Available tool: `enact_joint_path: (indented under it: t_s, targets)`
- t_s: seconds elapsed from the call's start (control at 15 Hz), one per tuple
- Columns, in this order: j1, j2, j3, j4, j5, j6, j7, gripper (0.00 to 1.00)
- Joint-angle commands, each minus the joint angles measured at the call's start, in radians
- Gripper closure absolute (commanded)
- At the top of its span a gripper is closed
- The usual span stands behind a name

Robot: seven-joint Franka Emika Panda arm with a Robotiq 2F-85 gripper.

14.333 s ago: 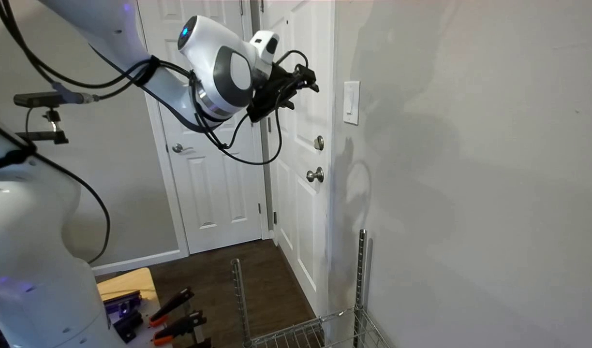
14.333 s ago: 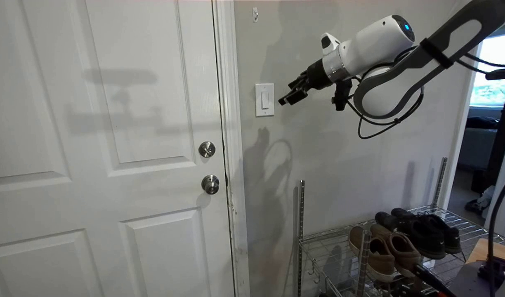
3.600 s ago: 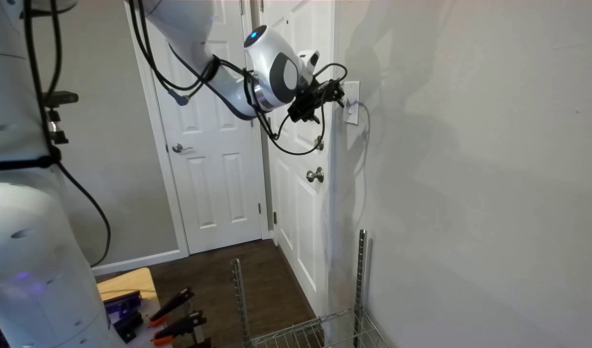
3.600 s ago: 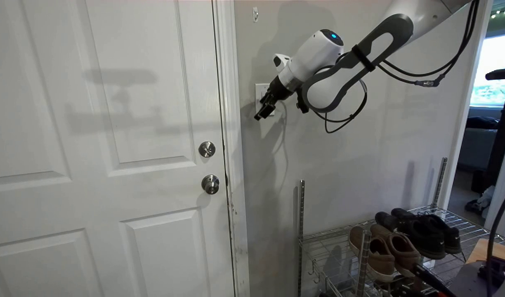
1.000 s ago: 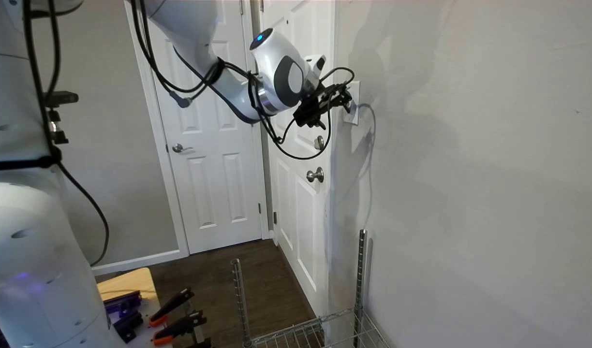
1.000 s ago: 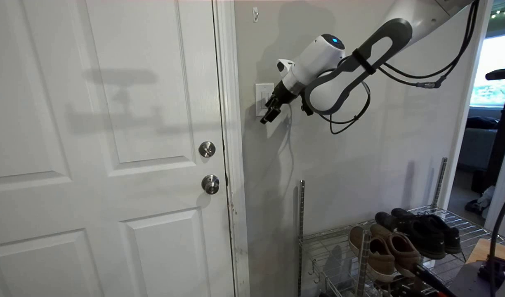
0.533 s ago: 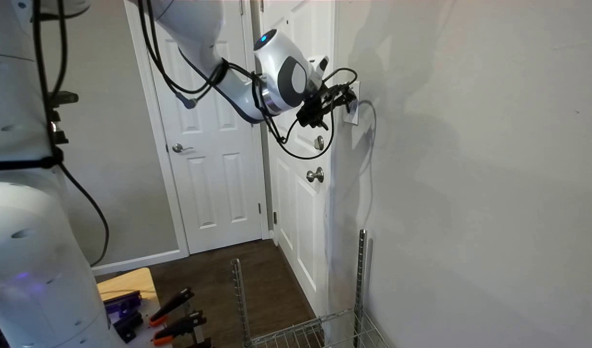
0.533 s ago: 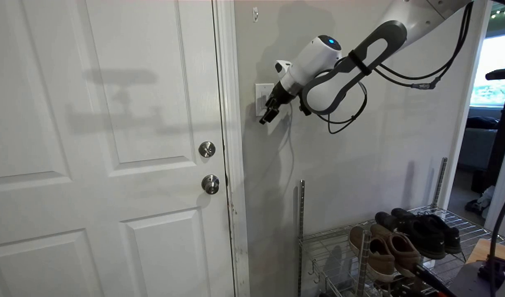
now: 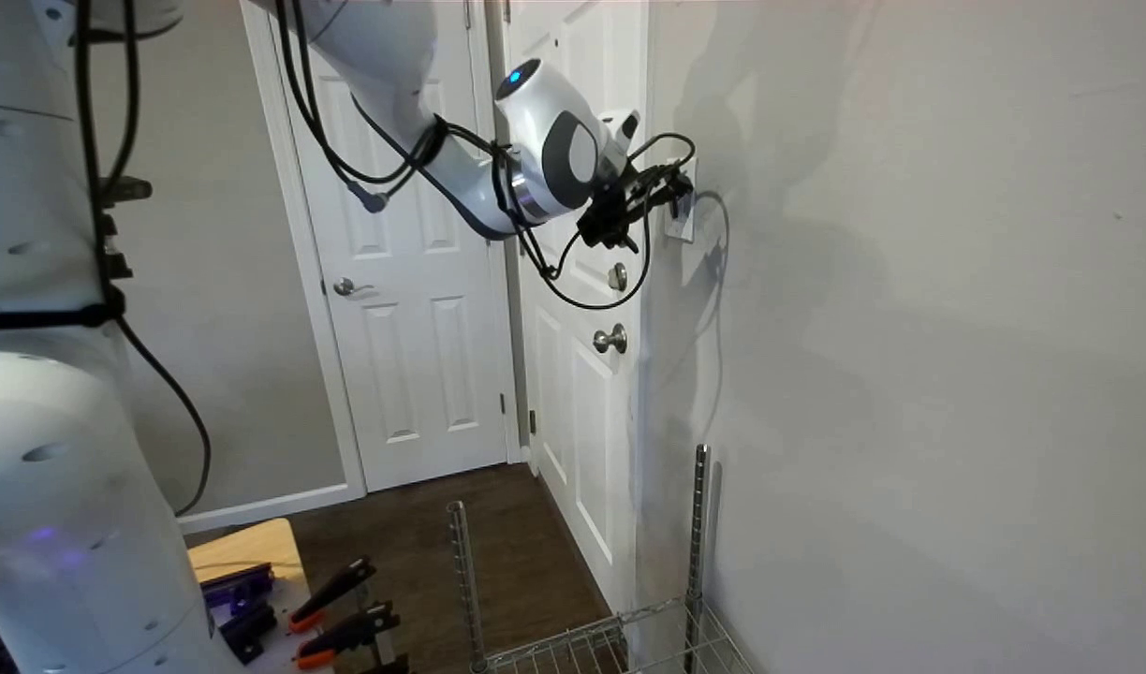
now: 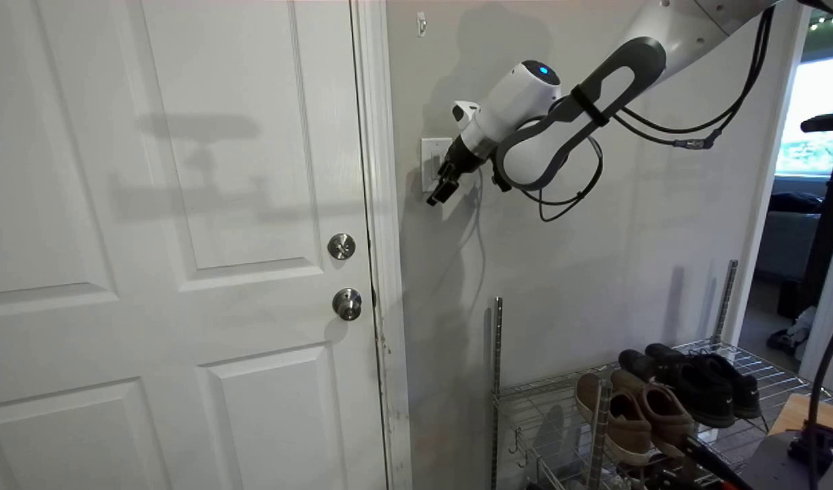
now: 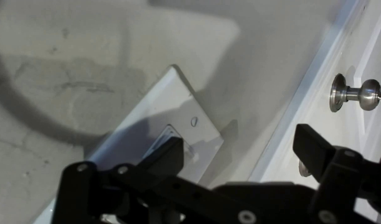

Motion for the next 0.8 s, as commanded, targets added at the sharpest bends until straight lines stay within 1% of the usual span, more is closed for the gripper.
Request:
enact_joint_path:
  t_s: [0.0, 0.27, 0.4, 0.67, 0.73]
  targets:
    - [-0.003, 0.012, -0.003, 0.029, -0.018, -0.025, -0.027, 0.0]
    - [0.001, -0.007, 0.004, 0.001, -0.009, -0.009, -0.02, 0.0]
    - [-0.005, -0.031, 0.022, -0.034, 0.013, 0.012, -0.031, 0.0]
    - [0.008, -0.058, 0.025, -0.07, -0.004, 0.022, -0.012, 0.0]
    - [0.007, -0.019, 0.023, -0.022, 0.004, 0.004, -0.003, 0.0]
